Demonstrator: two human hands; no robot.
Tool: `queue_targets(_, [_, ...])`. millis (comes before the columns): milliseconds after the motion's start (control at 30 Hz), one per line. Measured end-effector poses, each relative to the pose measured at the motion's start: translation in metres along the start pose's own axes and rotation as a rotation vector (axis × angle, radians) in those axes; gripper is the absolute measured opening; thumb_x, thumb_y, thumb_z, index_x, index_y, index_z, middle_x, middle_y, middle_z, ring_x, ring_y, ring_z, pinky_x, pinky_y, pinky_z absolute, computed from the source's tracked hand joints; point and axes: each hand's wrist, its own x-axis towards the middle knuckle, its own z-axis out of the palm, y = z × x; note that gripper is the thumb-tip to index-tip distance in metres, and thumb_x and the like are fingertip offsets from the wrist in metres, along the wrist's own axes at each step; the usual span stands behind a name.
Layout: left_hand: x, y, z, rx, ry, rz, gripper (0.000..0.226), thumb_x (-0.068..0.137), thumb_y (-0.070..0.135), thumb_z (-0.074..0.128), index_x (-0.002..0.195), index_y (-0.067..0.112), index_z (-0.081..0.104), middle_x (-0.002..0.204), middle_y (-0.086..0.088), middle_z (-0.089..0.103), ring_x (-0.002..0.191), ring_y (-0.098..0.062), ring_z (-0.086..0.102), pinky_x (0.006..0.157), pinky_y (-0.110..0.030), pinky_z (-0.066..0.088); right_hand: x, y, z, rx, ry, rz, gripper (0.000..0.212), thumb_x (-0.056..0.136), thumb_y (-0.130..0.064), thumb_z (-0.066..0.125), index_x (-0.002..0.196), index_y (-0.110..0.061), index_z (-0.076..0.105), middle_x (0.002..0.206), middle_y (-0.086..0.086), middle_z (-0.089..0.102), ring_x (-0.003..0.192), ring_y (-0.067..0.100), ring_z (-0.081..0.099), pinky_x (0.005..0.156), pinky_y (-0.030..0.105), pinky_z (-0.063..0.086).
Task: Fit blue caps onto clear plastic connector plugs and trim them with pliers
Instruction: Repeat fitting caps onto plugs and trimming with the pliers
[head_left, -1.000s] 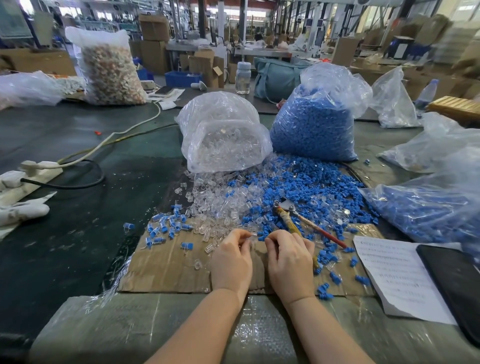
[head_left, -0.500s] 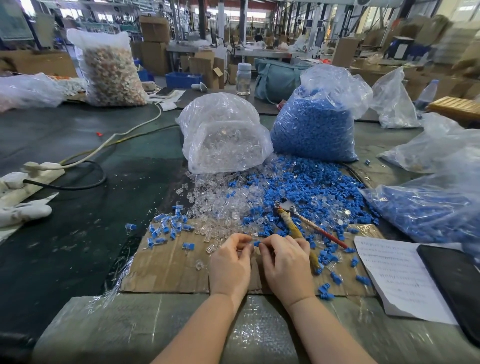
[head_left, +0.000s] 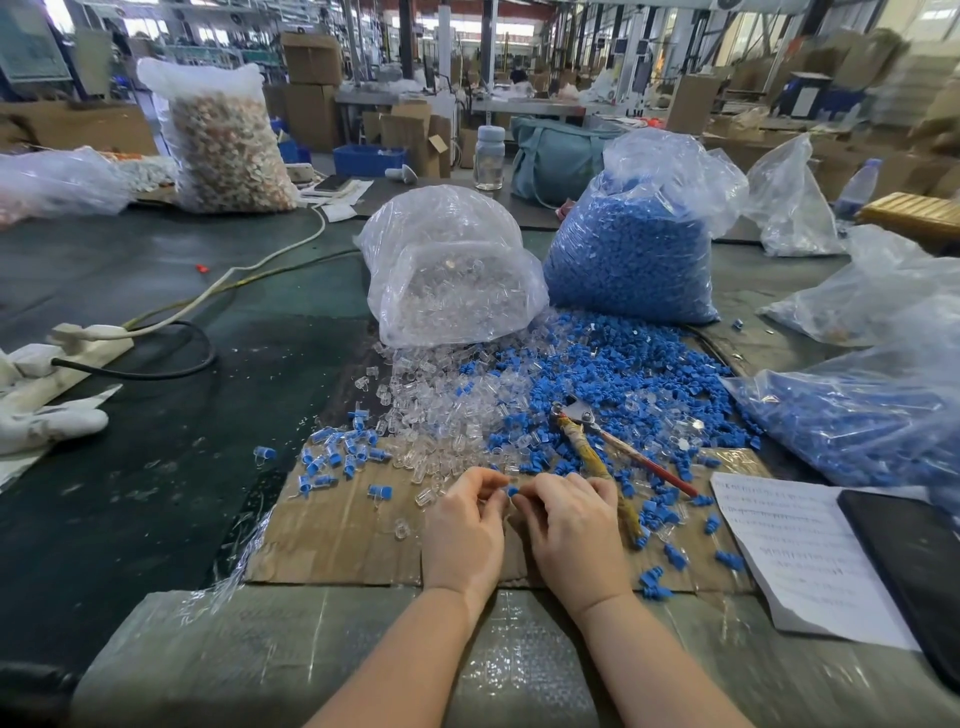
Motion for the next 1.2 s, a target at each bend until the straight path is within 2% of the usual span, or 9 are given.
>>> queue_targets(133, [-0.0011,0.0011,-0.0003,-0.019,0.0,-0.002,0.025,0.09,0.012,0.058,0.081,0.036,0.056,0.074,0.014,0.064,0.067,-0.001,0.06,0.061,-0.01,0.045,-0.0005,0.0012,-0.0005,0.044,0.02,-0.025,0.009,0.081,-0.021,0.066,0.089,-0.018,0.069,0.078,-0.006,0.068,0.071,0.019,0.061,0.072,0.035,0.039])
queue_targets(233, [-0.0015,0.0017,-0.0006,-0.023,0.005,0.008,0.03,0.09,0.01,0.058,0.078,0.038,0.055,0.074,0.012,0.065,0.068,-0.004,0.061,0.063,-0.015,0.047,-0.0011,0.0024,-0.0001,0.029,-0.009,-0.045,0.019,0.074,-0.016,0.078,0.09,-0.022,0.071,0.08,-0.007,0.066,0.074,0.018,0.061,0.071,0.03,0.037])
queue_targets(400, [-0.0011,0.0014,0.0002,-0.006,0.005,-0.002,0.028,0.09,0.01,0.057,0.081,0.037,0.055,0.075,0.011,0.064,0.068,-0.006,0.061,0.063,-0.016,0.047,-0.0003,0.003,-0.0015,0.046,0.018,-0.061,0.006,0.079,-0.023,0.073,0.083,-0.02,0.07,0.078,-0.006,0.065,0.072,0.019,0.06,0.071,0.027,0.034])
queue_targets(467, [-0.0012,0.0015,-0.0001,-0.007,0.008,0.003,0.03,0.09,0.01,0.057,0.08,0.039,0.054,0.075,0.012,0.064,0.067,-0.006,0.06,0.063,-0.015,0.046,-0.0002,0.0026,-0.0011,0.052,0.017,-0.056,0.008,0.081,-0.025,0.067,0.088,-0.02,0.07,0.079,-0.006,0.065,0.073,0.019,0.06,0.071,0.025,0.03])
queue_targets(567, [-0.0013,0.0015,-0.0003,-0.007,0.006,0.012,0.034,0.089,0.01,0.057,0.078,0.042,0.054,0.074,0.013,0.064,0.065,-0.004,0.059,0.062,-0.015,0.045,-0.0001,0.002,-0.0019,0.056,0.002,-0.054,0.014,0.08,-0.021,0.069,0.094,-0.022,0.072,0.08,-0.006,0.064,0.074,0.017,0.06,0.071,0.027,0.036])
queue_targets(700, [-0.0004,-0.0001,0.0003,0.014,0.0,0.029,0.03,0.09,0.011,0.058,0.082,0.039,0.058,0.074,0.011,0.065,0.064,-0.003,0.057,0.062,-0.015,0.044,0.0005,0.0027,-0.0019,0.048,0.005,-0.07,0.014,0.076,-0.015,0.073,0.089,-0.021,0.072,0.079,-0.005,0.064,0.072,0.019,0.06,0.069,0.023,0.03])
queue_targets(867, [0.0008,-0.0012,0.001,-0.002,-0.007,0.014,0.029,0.09,0.008,0.057,0.081,0.036,0.06,0.075,0.008,0.067,0.067,-0.007,0.062,0.064,-0.024,0.052,-0.0005,0.0024,-0.0018,0.076,-0.01,-0.057,0.008,0.082,-0.022,0.069,0.081,-0.016,0.065,0.077,-0.003,0.062,0.072,0.021,0.057,0.066,0.032,0.041])
queue_targets(1000, [-0.0001,-0.0001,0.0002,-0.029,0.015,0.024,0.034,0.088,0.007,0.059,0.076,0.039,0.056,0.07,0.013,0.064,0.063,0.005,0.058,0.058,-0.006,0.043,-0.0007,0.001,-0.0029,0.058,-0.001,-0.057,0.01,0.084,-0.019,0.063,0.075,-0.014,0.062,0.074,-0.001,0.06,0.07,0.023,0.056,0.064,0.037,0.046])
queue_targets(1200, [-0.0002,0.0006,-0.0008,-0.034,0.028,0.041,0.037,0.086,0.006,0.062,0.073,0.041,0.054,0.069,0.015,0.061,0.066,0.01,0.056,0.058,-0.002,0.04,-0.0007,-0.0023,-0.0046,0.05,-0.002,-0.075,0.007,0.081,-0.018,0.06,0.076,-0.014,0.062,0.072,-0.002,0.059,0.067,0.021,0.056,0.063,0.036,0.047])
